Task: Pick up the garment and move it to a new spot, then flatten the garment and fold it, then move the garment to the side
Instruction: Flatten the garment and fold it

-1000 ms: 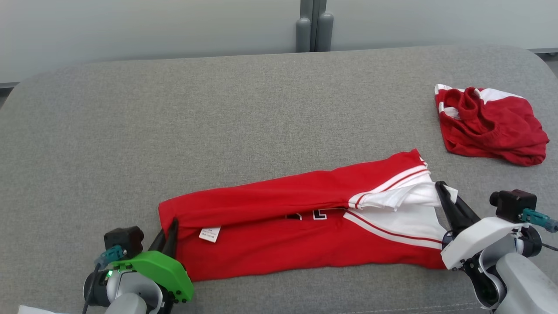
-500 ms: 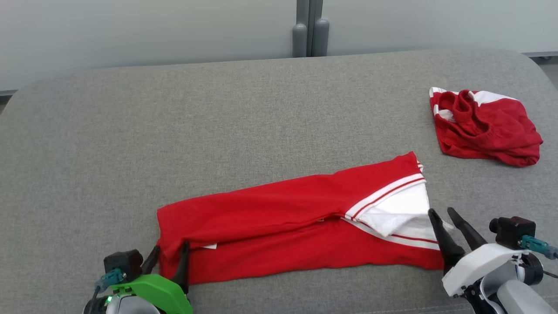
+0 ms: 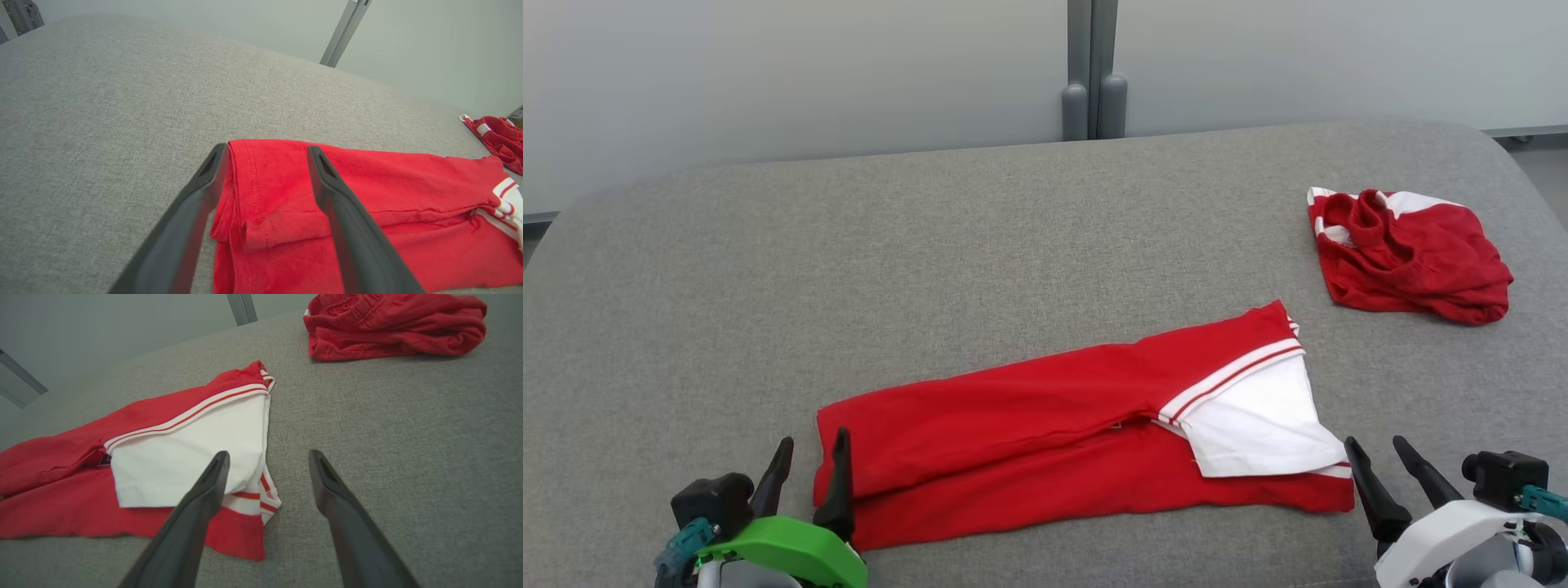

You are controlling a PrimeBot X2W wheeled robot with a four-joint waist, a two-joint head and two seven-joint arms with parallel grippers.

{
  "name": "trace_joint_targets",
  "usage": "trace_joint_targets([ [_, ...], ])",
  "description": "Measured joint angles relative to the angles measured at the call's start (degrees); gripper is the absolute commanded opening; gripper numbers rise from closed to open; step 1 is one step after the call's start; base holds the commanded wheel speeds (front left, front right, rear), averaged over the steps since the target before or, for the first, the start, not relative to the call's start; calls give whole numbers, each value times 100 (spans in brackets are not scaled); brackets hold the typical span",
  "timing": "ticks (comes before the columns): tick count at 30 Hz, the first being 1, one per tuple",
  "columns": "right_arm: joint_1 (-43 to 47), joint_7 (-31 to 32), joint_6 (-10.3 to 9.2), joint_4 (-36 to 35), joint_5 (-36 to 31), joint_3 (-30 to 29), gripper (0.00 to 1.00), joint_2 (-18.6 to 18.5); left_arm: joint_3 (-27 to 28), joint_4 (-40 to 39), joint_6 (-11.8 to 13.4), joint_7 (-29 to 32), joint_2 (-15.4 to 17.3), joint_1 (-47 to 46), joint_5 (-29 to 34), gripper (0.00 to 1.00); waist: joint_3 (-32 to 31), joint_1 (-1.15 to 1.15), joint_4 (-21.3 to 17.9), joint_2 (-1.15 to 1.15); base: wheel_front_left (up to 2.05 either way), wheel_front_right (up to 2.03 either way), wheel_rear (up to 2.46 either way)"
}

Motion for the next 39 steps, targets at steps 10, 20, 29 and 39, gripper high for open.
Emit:
trace_joint_targets([
  [10, -78, 358, -3, 130, 559, -233, 100, 245, -82, -639, 49, -71, -179, -11, 194, 100, -220, 0, 61, 0, 0, 0, 0],
  [20, -579, 1163, -213, 531, 757, -249, 100, 285, -91, -946, 100, -71, -190, 5, 249, 100, -165, 0, 263, 0, 0, 0, 0],
  [29, -1134, 1894, -313, 933, 856, -245, 100, 169, -94, -1156, 145, -54, -192, 25, 293, 100, 26, 0, 473, 0, 0, 0, 0],
  [39, -1472, 2432, -355, 1305, 876, -135, 100, 145, -59, -1305, 152, -9, -194, 27, 319, 100, 258, 0, 743, 0, 0, 0, 0],
])
